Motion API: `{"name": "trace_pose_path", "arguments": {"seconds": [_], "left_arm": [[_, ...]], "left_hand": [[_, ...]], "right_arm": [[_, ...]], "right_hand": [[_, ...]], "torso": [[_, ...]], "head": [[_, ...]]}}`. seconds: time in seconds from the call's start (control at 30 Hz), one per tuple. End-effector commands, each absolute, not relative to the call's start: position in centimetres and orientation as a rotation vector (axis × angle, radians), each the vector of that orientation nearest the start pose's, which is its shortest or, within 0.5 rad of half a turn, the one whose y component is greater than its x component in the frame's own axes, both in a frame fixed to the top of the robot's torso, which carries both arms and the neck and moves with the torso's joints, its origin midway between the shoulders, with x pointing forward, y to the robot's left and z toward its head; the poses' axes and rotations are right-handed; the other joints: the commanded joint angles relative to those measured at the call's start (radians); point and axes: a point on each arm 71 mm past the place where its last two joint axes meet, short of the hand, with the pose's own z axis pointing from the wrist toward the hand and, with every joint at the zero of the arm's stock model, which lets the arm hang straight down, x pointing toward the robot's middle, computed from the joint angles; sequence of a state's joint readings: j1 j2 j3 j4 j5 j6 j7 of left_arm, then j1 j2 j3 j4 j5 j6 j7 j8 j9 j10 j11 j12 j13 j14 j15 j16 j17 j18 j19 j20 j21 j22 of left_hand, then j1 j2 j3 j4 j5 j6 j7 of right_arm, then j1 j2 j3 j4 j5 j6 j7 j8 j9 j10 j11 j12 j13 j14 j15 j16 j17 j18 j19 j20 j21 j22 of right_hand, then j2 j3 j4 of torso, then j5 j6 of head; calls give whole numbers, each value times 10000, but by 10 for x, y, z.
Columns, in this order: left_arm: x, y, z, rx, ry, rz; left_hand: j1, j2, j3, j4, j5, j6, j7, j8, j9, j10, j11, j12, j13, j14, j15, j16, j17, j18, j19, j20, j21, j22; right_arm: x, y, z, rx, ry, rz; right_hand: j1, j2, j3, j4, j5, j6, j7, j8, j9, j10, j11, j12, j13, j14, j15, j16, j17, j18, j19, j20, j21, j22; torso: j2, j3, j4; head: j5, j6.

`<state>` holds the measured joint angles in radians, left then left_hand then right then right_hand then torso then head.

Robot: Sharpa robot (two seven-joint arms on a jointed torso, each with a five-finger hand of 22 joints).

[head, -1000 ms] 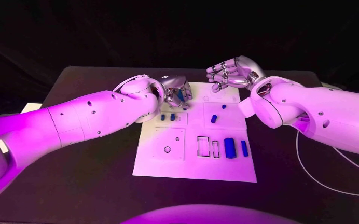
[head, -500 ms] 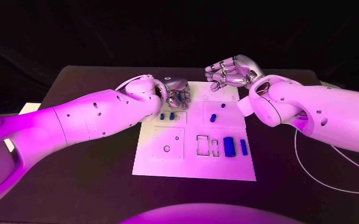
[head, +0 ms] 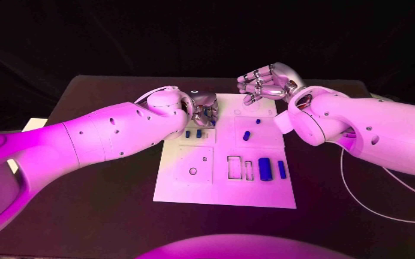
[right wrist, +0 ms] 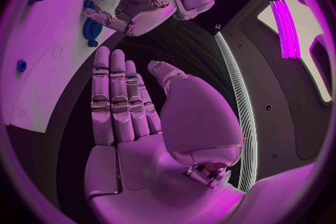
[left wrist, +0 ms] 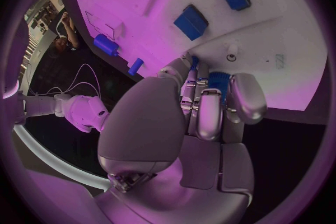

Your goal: Assemble the parts on the task board

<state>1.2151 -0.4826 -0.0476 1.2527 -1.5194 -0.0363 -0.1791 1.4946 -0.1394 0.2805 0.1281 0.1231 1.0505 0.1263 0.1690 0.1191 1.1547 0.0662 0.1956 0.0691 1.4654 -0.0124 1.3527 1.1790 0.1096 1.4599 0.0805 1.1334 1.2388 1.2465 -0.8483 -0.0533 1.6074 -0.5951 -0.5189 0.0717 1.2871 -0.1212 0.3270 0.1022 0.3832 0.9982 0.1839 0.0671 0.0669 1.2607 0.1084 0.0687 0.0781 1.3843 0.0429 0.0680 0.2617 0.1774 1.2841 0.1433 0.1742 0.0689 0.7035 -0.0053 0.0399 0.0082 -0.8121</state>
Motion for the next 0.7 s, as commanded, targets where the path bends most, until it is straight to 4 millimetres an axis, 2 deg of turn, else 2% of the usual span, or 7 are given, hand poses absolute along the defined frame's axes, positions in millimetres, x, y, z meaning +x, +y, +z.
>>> {"name": "trace_pose_path", "arguments": {"seconds": [0.03,0.47,0.7], "left_arm": [[518,85,-212,3892,19226,-5647],[518,81,-213,3869,19273,-5691],[520,82,-212,3595,18929,-5710]], "left_hand": [[1,121,90,14,-6,92,-9,-54,-21,94,-13,-76,-10,313,-62,12,-16,-179,73,6,58,25],[34,296,774,-213,-84,500,-43,-134,-76,581,-95,-303,24,307,-136,10,-162,-216,112,-60,262,236],[278,386,1273,-658,-181,850,7,-83,-49,1003,-141,-323,120,303,-187,1,-259,-270,179,-115,540,472]], "right_arm": [[481,-190,-159,6314,15865,11385],[480,-189,-159,6297,15869,11410],[481,-188,-159,6277,15878,11440]], "right_hand": [[-70,43,6,3,55,-27,37,-17,-9,-69,21,-16,-11,-65,21,-27,-9,67,25,10,-65,-16],[-80,48,7,10,63,-27,40,-17,-9,-70,24,-16,-14,-66,23,-27,-12,66,27,11,-72,-16],[-80,48,7,10,63,-27,40,-17,-9,-70,24,-16,-14,-66,23,-27,-12,66,27,11,-72,-16]], "torso": [[1,6,-7],[7,9,-7],[-1,3,-11]], "head": [[19,-1],[35,7],[31,16]]}}
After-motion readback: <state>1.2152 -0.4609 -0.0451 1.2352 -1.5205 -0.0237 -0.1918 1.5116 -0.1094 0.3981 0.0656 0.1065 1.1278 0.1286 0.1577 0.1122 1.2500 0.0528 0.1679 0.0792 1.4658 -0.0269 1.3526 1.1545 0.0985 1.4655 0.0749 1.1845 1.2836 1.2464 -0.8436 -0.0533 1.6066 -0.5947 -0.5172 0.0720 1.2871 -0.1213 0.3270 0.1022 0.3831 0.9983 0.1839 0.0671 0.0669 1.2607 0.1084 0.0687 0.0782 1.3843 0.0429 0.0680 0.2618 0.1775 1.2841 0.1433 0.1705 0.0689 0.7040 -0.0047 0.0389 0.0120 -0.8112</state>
